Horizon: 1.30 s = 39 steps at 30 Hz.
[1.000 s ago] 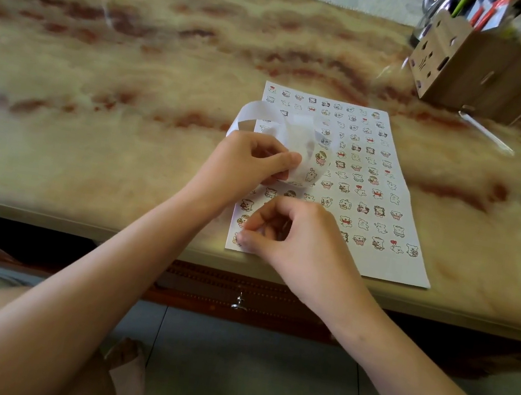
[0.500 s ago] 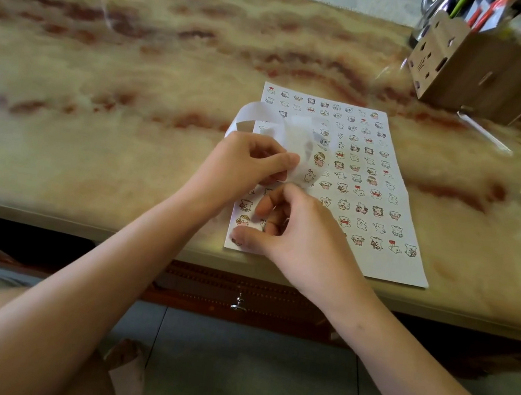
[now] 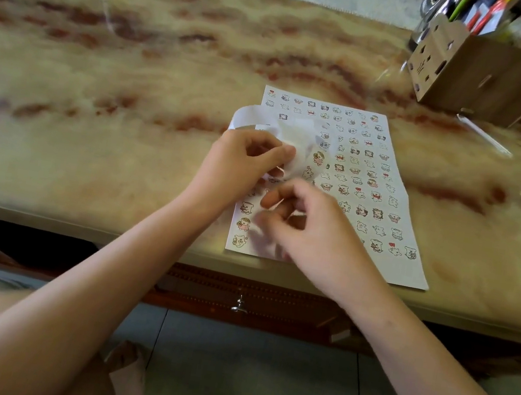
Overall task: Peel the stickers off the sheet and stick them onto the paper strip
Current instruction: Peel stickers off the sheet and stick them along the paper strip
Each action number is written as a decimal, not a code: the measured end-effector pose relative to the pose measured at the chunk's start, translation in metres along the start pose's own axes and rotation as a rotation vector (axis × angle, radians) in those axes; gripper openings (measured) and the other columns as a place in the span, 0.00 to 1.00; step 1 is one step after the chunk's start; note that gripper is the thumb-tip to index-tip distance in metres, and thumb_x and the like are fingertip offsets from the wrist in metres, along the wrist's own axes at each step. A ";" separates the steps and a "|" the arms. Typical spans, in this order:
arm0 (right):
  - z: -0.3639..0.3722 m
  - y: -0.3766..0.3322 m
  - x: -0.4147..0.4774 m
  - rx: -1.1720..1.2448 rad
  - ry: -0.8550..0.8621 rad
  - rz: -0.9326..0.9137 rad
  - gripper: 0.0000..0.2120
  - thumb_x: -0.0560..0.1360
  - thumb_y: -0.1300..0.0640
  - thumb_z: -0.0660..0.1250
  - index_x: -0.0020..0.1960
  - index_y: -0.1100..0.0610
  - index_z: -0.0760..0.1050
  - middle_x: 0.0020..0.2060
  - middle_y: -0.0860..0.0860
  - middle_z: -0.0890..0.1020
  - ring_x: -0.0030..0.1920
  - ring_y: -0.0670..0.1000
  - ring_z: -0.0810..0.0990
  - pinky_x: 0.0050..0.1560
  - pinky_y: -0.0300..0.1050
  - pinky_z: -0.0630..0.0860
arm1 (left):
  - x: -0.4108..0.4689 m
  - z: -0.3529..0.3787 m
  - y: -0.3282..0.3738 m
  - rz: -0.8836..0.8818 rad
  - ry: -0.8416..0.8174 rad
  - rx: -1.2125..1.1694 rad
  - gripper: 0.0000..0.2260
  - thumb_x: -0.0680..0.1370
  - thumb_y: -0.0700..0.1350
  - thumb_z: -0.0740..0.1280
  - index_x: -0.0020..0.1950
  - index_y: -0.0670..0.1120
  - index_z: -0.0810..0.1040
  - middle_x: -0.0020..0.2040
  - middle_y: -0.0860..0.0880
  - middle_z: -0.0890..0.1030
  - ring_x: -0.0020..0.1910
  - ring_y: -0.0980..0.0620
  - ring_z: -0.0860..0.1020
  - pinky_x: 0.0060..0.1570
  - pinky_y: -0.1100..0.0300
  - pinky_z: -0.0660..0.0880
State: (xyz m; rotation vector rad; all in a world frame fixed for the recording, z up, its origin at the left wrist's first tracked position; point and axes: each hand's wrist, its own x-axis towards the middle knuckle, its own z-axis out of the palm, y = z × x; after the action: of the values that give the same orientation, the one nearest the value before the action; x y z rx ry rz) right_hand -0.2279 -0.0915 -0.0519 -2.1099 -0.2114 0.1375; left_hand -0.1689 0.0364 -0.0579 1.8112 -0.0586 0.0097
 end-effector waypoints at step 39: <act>-0.028 0.011 0.029 0.190 0.403 -0.245 0.05 0.73 0.61 0.72 0.47 0.55 0.78 0.39 0.48 0.82 0.37 0.42 0.79 0.40 0.33 0.73 | -0.011 -0.005 0.016 0.036 -0.028 -0.125 0.05 0.77 0.44 0.69 0.44 0.46 0.83 0.40 0.48 0.86 0.41 0.55 0.84 0.37 0.67 0.76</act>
State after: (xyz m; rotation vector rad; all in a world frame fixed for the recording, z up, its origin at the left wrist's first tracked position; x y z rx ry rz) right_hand -0.1932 -0.1147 -0.0471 -1.8595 -0.2034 -0.3949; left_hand -0.1802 0.0384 -0.0419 1.6856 -0.1092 0.0057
